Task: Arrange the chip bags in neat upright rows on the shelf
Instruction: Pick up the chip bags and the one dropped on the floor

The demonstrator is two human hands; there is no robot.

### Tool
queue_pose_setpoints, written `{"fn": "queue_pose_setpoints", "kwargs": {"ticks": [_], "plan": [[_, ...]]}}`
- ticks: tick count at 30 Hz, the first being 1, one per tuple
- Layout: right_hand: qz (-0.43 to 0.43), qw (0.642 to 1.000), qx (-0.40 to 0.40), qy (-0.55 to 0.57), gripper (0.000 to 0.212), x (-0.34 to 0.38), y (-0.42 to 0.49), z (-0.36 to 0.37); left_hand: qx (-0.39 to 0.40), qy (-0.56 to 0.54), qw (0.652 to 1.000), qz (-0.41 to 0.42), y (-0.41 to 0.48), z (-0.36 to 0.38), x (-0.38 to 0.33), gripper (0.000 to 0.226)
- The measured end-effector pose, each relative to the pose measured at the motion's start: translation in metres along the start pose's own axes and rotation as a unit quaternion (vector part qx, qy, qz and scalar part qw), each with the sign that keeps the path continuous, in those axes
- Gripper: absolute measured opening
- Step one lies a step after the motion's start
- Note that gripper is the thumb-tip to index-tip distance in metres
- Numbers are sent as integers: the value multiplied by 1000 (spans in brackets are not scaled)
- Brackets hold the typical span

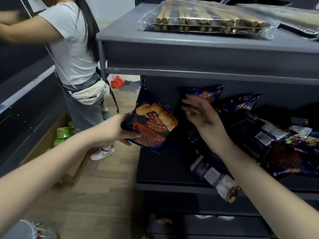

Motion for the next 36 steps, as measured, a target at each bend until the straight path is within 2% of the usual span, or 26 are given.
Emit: {"fn": "queue_pose_setpoints", "kwargs": {"ticks": [2, 4, 7, 8, 9, 11, 14, 19, 21, 24, 27, 30, 32, 36], "plan": [[-124, 975, 36, -182, 39, 22, 11, 3, 11, 137, 990, 31, 5, -20, -17, 36], [-212, 903, 98, -360, 59, 38, 22, 11, 22, 248, 967, 57, 14, -29, -34, 34], [-196, 765, 189, -583, 90, 37, 34, 33, 53, 382, 918, 95, 29, -22, -54, 27], [-167, 743, 210, -613, 91, 31, 36, 39, 49, 408, 905, 108, 33, -18, -59, 25], [-129, 747, 225, -612, 86, 25, 39, 42, 35, 426, 896, 122, 38, -15, -64, 27], [-37, 803, 242, -543, 66, 16, 43, 40, 10, 438, 887, 145, 45, -13, -72, 33], [39, 857, 252, -447, 41, 4, 44, 31, 4, 404, 901, 155, 49, -18, -80, 40], [97, 916, 223, -320, 41, -19, 41, 14, -16, 224, 967, 124, 41, -31, -78, 50], [113, 935, 189, -277, 43, -27, 42, 7, -46, 182, 974, 130, 36, -35, -72, 56], [133, 974, 118, -143, 36, -39, 40, 0, -106, 179, 968, 139, 29, -35, -59, 60], [158, 986, 42, -39, 35, -56, 39, -3, -157, 194, 958, 138, 20, -17, -41, 59], [198, 979, -22, 47, 36, -78, 43, -3, -169, 211, 950, 155, 10, 17, -22, 55], [207, 975, -53, 64, 40, -88, 47, -2, -156, 255, 939, 171, 5, 43, -10, 52], [199, 975, -89, 45, 40, -102, 58, -1, -104, 403, 897, 152, 1, 92, 11, 59]]}}
Point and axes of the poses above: each hand's wrist, its own y-axis towards the middle knuckle, its own z-axis out of the palm, x = y × z, the point moved 2 cm from there along y, towards the middle knuckle, and after that the axes turned 6 degrees about y, right-handed, at the moved point
